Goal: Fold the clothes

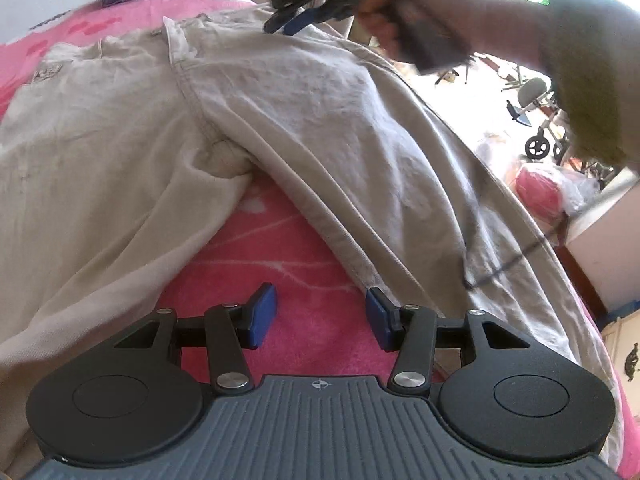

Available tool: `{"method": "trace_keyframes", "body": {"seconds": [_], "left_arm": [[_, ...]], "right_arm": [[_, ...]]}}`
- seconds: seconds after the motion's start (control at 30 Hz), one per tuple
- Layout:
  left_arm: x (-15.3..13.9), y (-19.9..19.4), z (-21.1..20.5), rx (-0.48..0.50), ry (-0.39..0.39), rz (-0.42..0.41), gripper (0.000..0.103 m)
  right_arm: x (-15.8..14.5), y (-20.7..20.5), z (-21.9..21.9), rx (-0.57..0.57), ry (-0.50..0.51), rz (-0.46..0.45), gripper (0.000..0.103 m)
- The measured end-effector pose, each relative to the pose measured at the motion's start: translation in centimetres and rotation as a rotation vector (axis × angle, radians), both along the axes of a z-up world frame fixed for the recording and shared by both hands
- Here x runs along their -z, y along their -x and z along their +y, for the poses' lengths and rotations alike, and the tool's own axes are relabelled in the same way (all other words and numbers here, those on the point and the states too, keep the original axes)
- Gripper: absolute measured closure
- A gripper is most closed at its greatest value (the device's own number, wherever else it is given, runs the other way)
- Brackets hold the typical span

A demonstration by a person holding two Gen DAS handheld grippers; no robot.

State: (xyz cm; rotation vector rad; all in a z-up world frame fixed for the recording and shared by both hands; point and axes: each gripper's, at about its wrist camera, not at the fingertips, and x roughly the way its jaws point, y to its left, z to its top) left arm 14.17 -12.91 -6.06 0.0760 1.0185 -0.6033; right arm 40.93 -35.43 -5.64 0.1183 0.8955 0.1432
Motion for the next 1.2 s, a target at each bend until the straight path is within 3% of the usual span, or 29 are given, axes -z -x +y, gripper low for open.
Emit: {"method": "trace_keyframes", "body": {"seconds": [0.07,0.23,0.3,0.47,0.63,0.77,0.87,1.0,1.13,1.2], "left_arm": [[0.0,0.0,0.0,-0.003,-0.005,0.008,0.054],[0.0,0.3,0.4,0.005,0.0,0.012,0.054],[-0.1,0.3,0.7,0.011,0.007,0.012,0.054],[-0.1,0.4,1.3,0.024,0.026,0.014,0.054],[-0.4,0.9,2.2,0.052,0.053,0.016,0.054],[-0.8,1.4,3.0,0.068,0.096,0.011,0.053],[-0.9,1.7,3.6,0.055,0.171,0.028,0.054],[-0.5,1.7,4.0,0.045,0.264,0.131,0.053],[-0.4,2.3,3.2,0.044,0.268,0.119,0.054],[-0.2,2.4,2.9,0.027,0.288,0.11,0.054]], "right_arm": [[0.6,-1.2,1.1,-0.009,0.005,0.017,0.079],[1.5,-4.6,1.1,0.109,-0.018,0.022,0.08],[1.0,-4.7,0.9,0.12,-0.02,-0.001,0.08],[-2.1,-1.1,-3.6,0.191,-0.148,-0.097,0.079],[-7.4,7.4,-12.0,0.266,-0.245,-0.167,0.079],[-11.8,17.5,-17.0,0.292,-0.202,-0.168,0.078],[-13.6,25.8,-18.3,0.302,-0.157,-0.108,0.077],[-11.4,35.2,-16.5,0.314,-0.179,0.008,0.076],[-6.5,39.7,-11.8,0.281,-0.212,0.091,0.076],[-5.0,39.5,-9.1,0.208,-0.212,0.095,0.076]]}}
